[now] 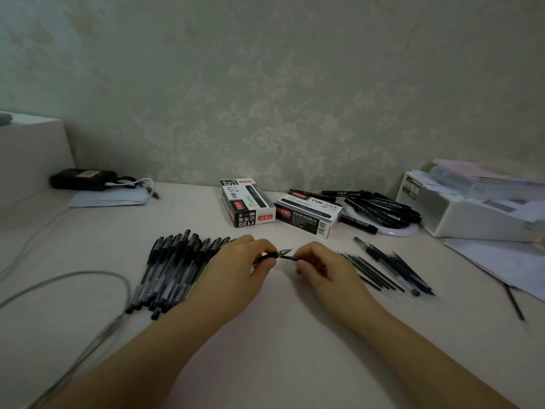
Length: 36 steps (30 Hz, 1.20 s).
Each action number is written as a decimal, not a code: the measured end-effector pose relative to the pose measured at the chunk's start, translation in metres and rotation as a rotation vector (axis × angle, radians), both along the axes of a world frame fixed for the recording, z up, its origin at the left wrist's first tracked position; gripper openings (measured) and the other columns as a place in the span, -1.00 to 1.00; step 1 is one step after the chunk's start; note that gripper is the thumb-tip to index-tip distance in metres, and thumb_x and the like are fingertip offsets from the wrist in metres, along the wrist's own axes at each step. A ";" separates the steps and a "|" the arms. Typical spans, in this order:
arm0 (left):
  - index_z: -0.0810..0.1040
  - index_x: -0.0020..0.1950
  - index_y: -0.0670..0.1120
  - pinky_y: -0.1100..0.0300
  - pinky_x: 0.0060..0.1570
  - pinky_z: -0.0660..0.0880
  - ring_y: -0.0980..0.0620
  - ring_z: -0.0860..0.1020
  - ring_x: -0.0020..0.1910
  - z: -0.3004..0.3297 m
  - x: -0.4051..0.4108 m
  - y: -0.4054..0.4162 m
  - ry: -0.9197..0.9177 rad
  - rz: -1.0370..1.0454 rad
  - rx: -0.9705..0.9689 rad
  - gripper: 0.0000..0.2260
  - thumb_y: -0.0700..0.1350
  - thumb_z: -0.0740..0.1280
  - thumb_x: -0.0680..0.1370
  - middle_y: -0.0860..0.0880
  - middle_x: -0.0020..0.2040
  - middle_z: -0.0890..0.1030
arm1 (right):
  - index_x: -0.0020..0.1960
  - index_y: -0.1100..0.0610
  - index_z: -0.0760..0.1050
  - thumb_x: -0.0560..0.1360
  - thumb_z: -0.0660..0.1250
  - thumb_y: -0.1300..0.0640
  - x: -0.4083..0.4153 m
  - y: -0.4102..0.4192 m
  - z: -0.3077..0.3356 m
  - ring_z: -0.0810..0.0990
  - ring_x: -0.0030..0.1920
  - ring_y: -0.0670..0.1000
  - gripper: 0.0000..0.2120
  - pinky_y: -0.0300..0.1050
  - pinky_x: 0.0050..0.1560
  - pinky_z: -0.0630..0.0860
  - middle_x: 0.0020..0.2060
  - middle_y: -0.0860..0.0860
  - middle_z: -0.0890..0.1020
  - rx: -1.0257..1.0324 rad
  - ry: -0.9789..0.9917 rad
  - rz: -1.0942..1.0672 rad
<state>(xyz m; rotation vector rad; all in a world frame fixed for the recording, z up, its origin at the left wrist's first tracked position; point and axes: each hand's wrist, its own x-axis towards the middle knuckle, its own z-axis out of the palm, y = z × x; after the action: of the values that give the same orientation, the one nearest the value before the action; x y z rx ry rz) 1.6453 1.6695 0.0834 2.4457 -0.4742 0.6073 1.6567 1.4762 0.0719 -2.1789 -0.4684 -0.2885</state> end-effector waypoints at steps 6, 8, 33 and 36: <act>0.60 0.12 0.07 0.31 -0.08 0.41 0.19 0.47 -0.12 -0.001 -0.001 0.001 0.013 -0.011 -0.015 -0.84 -0.01 0.29 0.58 0.13 -0.10 0.53 | -0.03 -0.05 0.60 0.61 0.28 0.18 0.004 -0.008 0.004 0.56 -0.22 -0.19 -0.82 -0.37 -0.17 0.49 -0.24 -0.12 0.63 0.338 0.189 -0.053; 0.60 0.12 0.09 0.32 -0.12 0.39 0.19 0.45 -0.14 0.000 -0.002 -0.001 0.017 -0.036 0.005 -0.84 -0.01 0.29 0.58 0.13 -0.13 0.51 | -0.01 -0.05 0.60 0.61 0.28 0.19 0.002 -0.006 0.004 0.56 -0.23 -0.24 -0.82 -0.38 -0.16 0.49 -0.25 -0.17 0.63 0.292 0.163 -0.003; 0.57 0.00 -0.03 0.09 -0.27 0.42 0.03 0.46 -0.34 0.002 -0.003 -0.031 0.067 -0.053 0.010 -0.82 -0.04 0.19 0.63 0.08 -0.37 0.47 | -0.10 0.12 0.41 0.68 0.15 0.02 -0.001 0.013 0.020 0.40 -0.48 -0.13 -0.76 -0.37 -0.47 0.34 -0.50 -0.08 0.52 0.524 0.416 0.023; 0.57 -0.06 -0.01 0.14 -0.32 0.34 0.11 0.41 -0.40 0.000 -0.002 -0.031 0.060 -0.062 -0.001 -0.82 -0.04 0.19 0.63 0.11 -0.41 0.42 | -0.09 0.12 0.41 0.67 0.15 0.02 -0.001 0.013 0.019 0.39 -0.47 -0.13 -0.76 -0.36 -0.46 0.35 -0.50 -0.09 0.51 0.538 0.420 0.014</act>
<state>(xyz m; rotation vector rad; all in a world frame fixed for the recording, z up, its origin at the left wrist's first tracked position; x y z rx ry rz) 1.6434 1.6389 0.0833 2.4313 -0.5228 0.5067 1.6561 1.4896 0.0906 -1.6455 -0.1427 0.0547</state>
